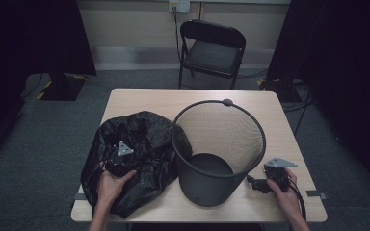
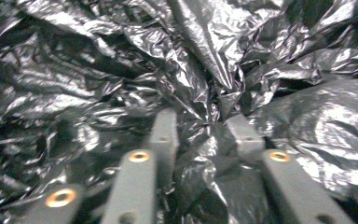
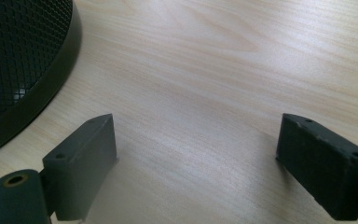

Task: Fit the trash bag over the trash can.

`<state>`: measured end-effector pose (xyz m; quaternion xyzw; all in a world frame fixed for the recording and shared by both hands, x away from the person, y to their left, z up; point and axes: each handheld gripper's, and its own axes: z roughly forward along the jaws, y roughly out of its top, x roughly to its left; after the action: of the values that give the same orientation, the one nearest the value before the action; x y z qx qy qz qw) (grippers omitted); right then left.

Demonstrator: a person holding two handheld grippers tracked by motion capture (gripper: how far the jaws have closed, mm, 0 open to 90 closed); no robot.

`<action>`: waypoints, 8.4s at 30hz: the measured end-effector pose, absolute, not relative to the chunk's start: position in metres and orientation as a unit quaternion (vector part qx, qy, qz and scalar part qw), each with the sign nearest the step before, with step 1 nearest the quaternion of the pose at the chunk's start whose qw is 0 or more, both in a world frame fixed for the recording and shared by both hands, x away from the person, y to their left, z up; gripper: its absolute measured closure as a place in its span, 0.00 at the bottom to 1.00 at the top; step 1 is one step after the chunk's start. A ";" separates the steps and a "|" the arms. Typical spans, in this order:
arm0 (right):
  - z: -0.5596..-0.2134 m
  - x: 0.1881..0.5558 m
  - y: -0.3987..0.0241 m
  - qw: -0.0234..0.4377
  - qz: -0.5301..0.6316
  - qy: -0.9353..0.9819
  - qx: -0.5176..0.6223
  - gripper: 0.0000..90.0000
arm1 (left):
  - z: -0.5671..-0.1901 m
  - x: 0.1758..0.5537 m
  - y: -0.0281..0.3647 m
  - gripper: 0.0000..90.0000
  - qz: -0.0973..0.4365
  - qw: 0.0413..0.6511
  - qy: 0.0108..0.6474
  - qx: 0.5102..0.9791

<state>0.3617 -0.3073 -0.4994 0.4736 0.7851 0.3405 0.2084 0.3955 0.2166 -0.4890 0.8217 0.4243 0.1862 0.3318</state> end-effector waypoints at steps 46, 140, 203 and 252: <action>-0.499 0.361 -0.307 0.207 0.340 0.785 0.474 0.13 | -0.398 0.346 0.279 0.86 0.216 0.572 0.406 0.679; -0.499 0.362 -0.307 0.208 0.339 0.784 0.476 0.12 | -0.269 0.334 0.075 0.64 0.205 0.675 0.142 0.694; -0.226 0.299 -0.318 0.350 0.601 0.638 0.331 0.25 | -0.289 0.363 0.156 1.00 0.161 0.704 0.199 0.663; -0.287 0.289 -0.340 0.321 0.590 0.654 0.349 1.00 | -0.297 0.318 0.148 1.00 0.138 0.707 0.158 0.676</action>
<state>0.2885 -0.3398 -0.2871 0.3487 0.6536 0.5903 0.3206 0.3177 0.1477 -0.2968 0.6755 0.1579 0.1378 0.7069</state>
